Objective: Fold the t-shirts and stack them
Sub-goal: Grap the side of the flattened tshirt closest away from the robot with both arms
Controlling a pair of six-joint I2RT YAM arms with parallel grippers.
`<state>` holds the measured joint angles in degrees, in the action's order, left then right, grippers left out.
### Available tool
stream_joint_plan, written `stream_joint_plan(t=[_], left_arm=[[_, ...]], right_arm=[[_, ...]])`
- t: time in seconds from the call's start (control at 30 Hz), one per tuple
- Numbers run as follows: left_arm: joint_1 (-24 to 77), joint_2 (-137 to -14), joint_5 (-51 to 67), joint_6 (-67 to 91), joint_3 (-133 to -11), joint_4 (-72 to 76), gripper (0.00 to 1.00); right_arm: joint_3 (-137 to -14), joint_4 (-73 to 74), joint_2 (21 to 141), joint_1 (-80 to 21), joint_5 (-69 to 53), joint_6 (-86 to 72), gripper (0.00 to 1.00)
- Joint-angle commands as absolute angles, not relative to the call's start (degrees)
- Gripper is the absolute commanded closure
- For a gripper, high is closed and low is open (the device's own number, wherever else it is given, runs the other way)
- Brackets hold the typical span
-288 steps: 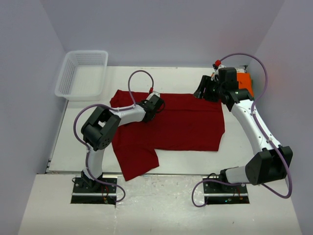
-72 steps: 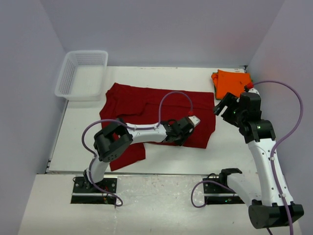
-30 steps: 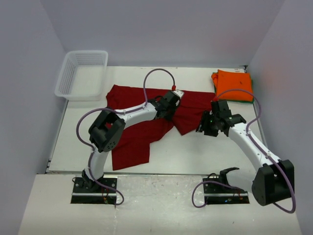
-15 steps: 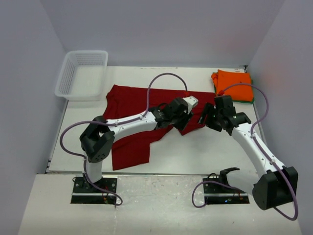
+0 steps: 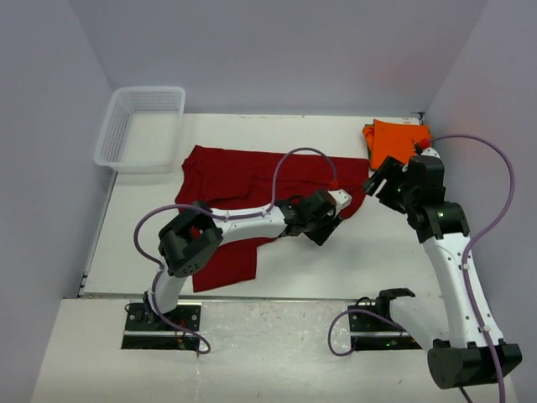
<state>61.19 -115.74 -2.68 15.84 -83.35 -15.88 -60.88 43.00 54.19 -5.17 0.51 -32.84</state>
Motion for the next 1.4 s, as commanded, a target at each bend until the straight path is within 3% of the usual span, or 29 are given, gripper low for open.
stream_joint_plan(t=[0.0, 0.4, 0.57, 0.67, 0.7, 0.8, 1.17, 1.37], left_arm=[[61.3, -118.5, -9.8, 15.1, -86.0, -16.2, 0.44], [61.3, -123.8, -15.8, 14.2, -88.6, -16.1, 0.44], [61.3, -125.5, -15.3, 14.2, -89.1, -16.2, 0.49], [61.3, -125.7, -15.0, 14.2, -89.1, -16.3, 0.67], [61.3, -125.6, -14.7, 14.2, -89.2, -16.3, 0.80], [61.5, -124.5, -14.0, 14.2, -89.2, -16.7, 1.00], [61.7, -115.9, -0.3, 14.2, -93.5, -20.8, 1.00], [61.7, -117.8, 6.6, 14.3, -97.5, -22.7, 1.00]], right_arm=[[-63.3, 45.5, 52.0, -4.6, -1.1, -31.3, 0.28], [-63.3, 46.3, 49.0, -4.3, -3.3, -30.1, 0.27], [-63.3, 46.5, 49.0, -4.3, -3.6, -29.9, 0.27], [-63.6, 46.5, 49.0, -4.3, -3.2, -29.6, 0.27], [-63.7, 46.5, 49.1, -4.3, -3.1, -29.7, 0.26], [-64.1, 46.8, 49.4, -4.2, -2.2, -30.1, 0.26], [-62.4, 47.0, 51.9, -4.0, 1.5, -30.8, 0.26], [-62.2, 46.6, 52.6, -4.0, 1.1, -30.6, 0.25]])
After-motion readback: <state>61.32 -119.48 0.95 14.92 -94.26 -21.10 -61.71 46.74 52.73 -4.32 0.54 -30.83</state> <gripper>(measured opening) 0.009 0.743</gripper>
